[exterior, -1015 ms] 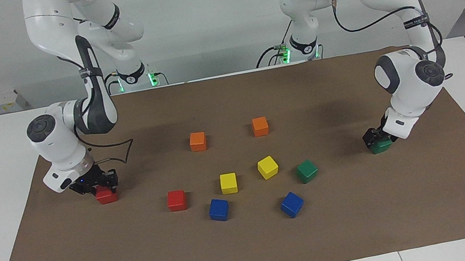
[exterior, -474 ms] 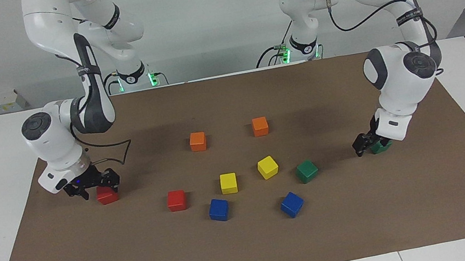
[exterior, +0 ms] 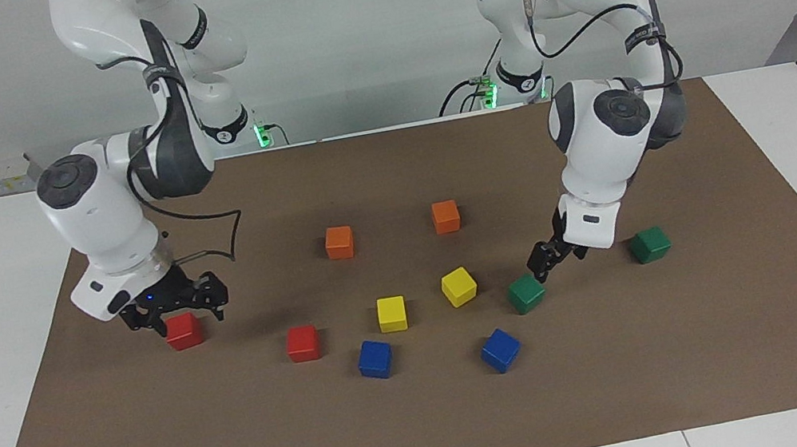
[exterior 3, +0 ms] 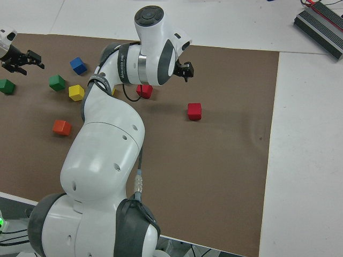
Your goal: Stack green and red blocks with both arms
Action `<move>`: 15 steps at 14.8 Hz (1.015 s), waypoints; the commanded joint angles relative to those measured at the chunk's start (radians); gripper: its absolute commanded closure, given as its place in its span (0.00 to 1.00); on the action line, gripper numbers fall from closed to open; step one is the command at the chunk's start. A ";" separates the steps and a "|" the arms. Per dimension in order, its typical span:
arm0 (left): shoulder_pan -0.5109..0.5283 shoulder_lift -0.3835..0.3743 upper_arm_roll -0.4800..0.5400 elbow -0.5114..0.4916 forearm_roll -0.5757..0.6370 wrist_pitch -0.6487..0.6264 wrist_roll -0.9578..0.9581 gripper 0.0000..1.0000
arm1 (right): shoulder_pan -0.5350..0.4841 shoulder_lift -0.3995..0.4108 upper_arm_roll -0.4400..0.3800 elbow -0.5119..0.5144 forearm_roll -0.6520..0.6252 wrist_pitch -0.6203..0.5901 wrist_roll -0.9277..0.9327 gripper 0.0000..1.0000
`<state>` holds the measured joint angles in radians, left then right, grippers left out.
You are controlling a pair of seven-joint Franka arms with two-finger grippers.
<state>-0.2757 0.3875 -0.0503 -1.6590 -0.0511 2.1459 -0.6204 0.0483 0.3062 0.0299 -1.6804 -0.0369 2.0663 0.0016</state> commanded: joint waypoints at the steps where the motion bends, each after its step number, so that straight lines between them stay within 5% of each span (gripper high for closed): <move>1: -0.048 0.091 0.021 0.105 0.000 -0.046 -0.036 0.00 | 0.071 0.115 0.004 0.189 -0.054 -0.122 0.135 0.02; 7: -0.079 0.120 0.024 0.119 0.088 -0.034 -0.108 0.00 | 0.131 0.217 0.005 0.275 -0.049 -0.117 0.238 0.03; 15: -0.083 0.117 0.024 0.005 0.100 0.080 -0.120 0.00 | 0.165 0.306 0.010 0.347 -0.037 -0.088 0.351 0.03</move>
<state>-0.3412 0.5107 -0.0384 -1.6190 0.0223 2.1865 -0.7110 0.2187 0.5777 0.0315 -1.3715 -0.0701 1.9686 0.3222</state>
